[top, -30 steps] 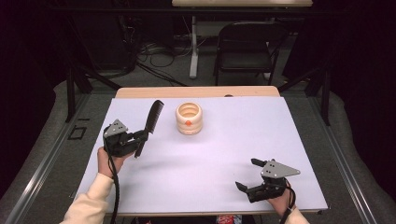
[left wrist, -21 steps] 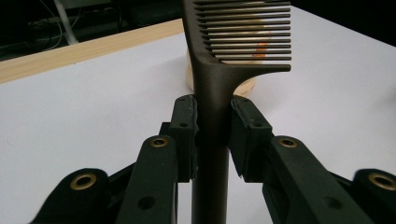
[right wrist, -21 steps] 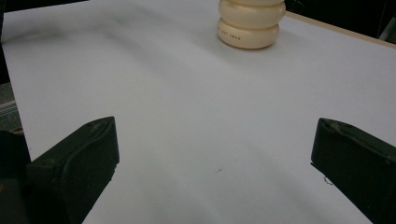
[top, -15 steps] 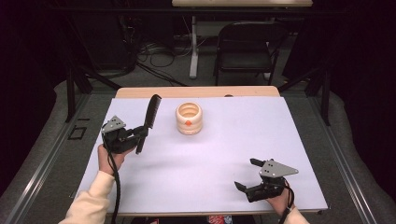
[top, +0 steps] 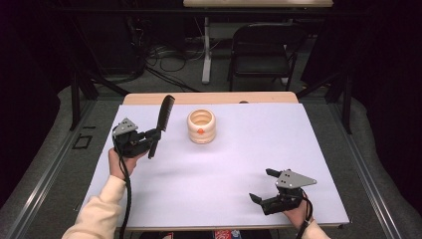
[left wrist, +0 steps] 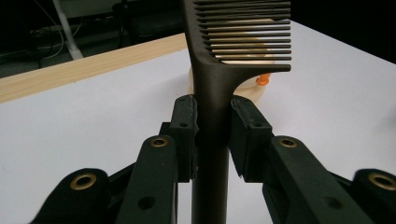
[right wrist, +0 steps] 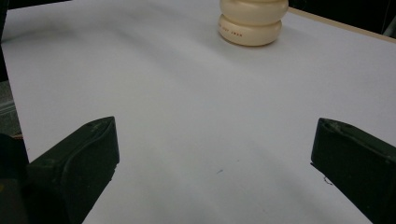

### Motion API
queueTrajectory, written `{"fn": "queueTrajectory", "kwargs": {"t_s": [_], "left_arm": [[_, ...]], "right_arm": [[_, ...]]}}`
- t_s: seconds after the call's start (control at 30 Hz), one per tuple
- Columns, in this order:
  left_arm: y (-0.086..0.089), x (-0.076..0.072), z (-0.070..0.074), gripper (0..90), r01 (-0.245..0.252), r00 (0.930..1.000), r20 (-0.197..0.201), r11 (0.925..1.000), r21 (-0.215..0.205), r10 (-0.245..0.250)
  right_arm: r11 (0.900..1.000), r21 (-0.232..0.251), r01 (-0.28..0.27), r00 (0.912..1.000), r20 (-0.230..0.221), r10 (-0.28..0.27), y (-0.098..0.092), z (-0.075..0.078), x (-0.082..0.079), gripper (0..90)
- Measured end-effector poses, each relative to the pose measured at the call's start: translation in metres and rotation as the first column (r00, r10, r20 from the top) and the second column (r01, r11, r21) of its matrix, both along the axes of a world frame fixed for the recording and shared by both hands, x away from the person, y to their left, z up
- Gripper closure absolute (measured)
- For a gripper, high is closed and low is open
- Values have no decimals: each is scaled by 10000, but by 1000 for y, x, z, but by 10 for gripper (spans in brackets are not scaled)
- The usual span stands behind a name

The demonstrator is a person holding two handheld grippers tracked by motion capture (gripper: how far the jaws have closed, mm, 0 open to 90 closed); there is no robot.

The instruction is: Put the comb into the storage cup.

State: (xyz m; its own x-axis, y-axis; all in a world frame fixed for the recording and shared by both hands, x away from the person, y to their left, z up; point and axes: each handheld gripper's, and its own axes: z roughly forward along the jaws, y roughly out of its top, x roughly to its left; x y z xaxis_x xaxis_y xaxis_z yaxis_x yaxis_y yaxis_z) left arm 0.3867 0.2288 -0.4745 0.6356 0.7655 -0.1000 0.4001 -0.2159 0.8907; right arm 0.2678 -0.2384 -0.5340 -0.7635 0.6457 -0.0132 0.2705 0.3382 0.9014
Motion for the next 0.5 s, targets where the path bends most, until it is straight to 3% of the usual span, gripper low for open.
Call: {"fn": "queueTrajectory", "kwargs": {"t_s": [0.5], "left_arm": [[-12,9,6,728,196,9997,168,9996,178,-199]], "right_arm": [[9999,-107,-93,10000,5,93,2,0,0,2]]}}
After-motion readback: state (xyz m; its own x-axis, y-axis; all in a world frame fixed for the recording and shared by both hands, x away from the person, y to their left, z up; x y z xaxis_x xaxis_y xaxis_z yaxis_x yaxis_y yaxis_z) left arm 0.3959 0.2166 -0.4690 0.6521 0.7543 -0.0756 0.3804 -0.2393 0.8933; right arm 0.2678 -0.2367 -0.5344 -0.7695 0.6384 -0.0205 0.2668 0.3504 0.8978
